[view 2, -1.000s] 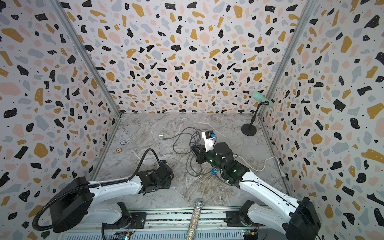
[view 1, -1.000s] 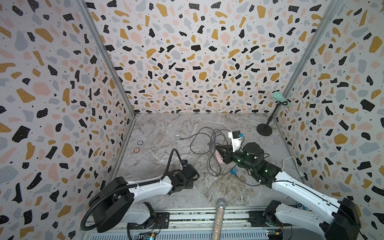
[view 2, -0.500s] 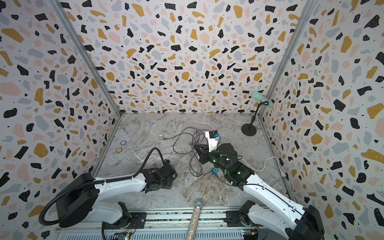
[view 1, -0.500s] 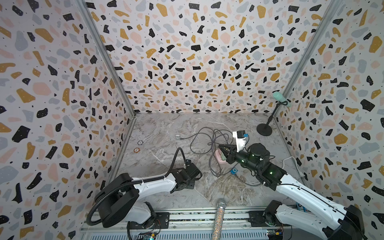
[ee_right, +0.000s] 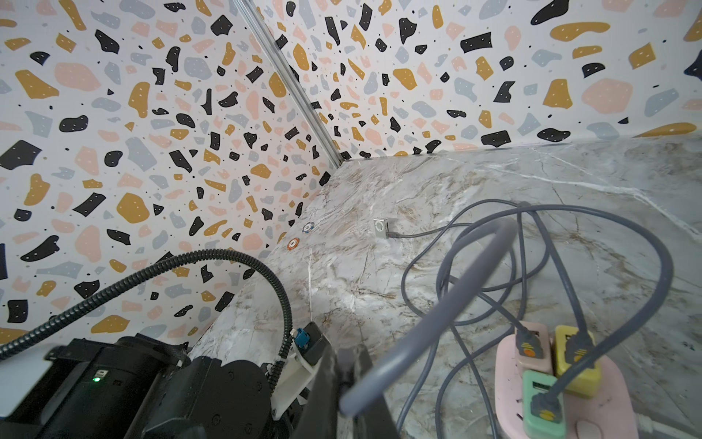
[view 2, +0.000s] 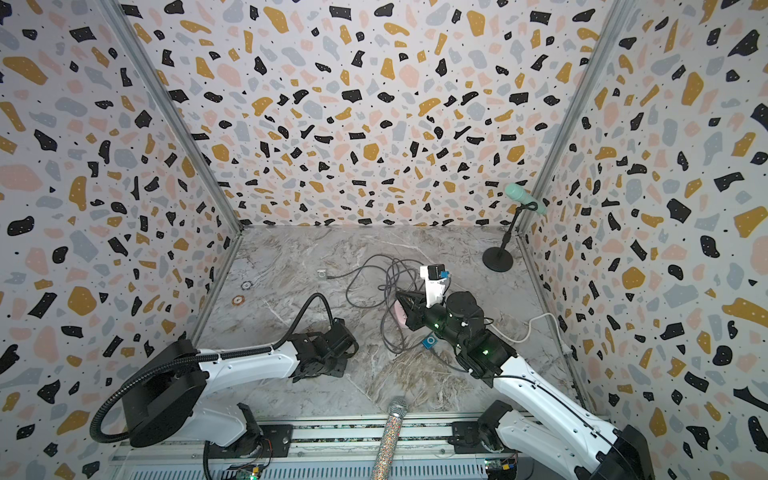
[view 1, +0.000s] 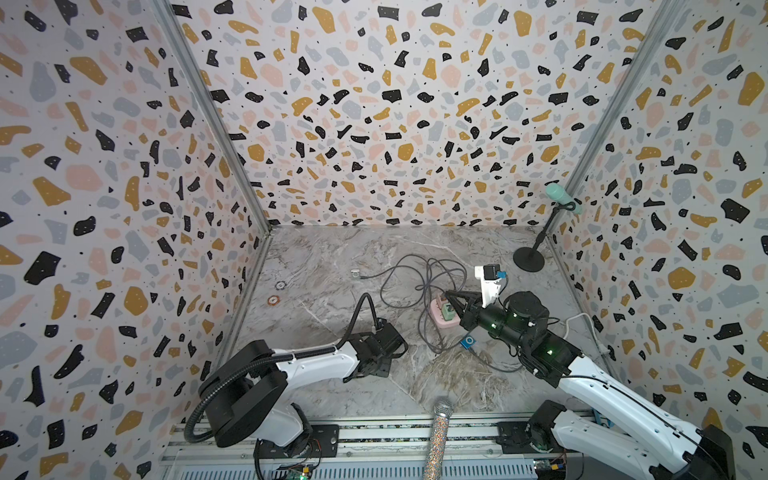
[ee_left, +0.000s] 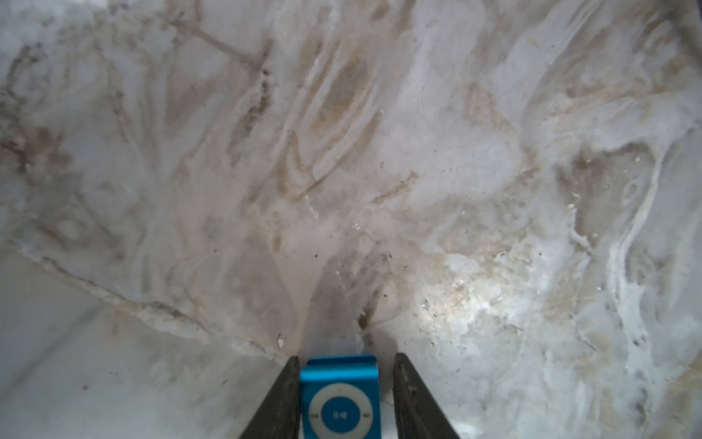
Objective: Charge mp3
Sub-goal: Adjust the mp3 player at the center of the board.
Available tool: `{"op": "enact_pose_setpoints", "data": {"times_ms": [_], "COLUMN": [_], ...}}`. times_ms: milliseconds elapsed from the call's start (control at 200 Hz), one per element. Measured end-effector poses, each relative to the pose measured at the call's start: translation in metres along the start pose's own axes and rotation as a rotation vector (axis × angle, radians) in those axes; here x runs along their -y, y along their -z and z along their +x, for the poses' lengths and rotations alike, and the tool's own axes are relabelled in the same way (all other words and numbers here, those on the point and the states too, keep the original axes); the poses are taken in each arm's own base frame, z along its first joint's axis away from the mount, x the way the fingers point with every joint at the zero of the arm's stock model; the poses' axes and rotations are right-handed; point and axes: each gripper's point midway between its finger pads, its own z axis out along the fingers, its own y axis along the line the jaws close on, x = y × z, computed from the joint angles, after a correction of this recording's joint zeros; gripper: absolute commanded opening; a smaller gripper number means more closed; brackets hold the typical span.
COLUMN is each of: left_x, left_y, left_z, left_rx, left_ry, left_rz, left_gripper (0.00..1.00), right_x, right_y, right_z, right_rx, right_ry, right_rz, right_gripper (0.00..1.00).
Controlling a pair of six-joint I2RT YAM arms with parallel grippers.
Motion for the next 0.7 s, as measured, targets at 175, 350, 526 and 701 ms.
{"op": "enact_pose_setpoints", "data": {"times_ms": [175,350,526,701], "left_x": [-0.001,-0.001,-0.001,0.000], "left_y": [-0.002,0.000,-0.002,-0.003], "left_z": [0.005,0.006,0.007,0.008], "left_rx": [-0.024,-0.020,-0.029,-0.047], "left_ry": [-0.009,-0.024,-0.046,-0.057], "left_rz": [-0.007,0.003,0.003,-0.001], "left_gripper": [0.42,0.42,0.40,0.36], "right_x": [0.004,0.007,0.008,0.009], "right_y": [0.006,0.011,0.013,0.017], "right_z": [-0.001,-0.002,0.000,-0.001], "right_rx": [0.008,0.018,0.014,0.023], "right_ry": [-0.005,-0.012,-0.020,-0.022], "right_rz": [0.001,-0.001,-0.003,-0.006], "right_gripper": [0.00,0.00,0.00,0.00]}}
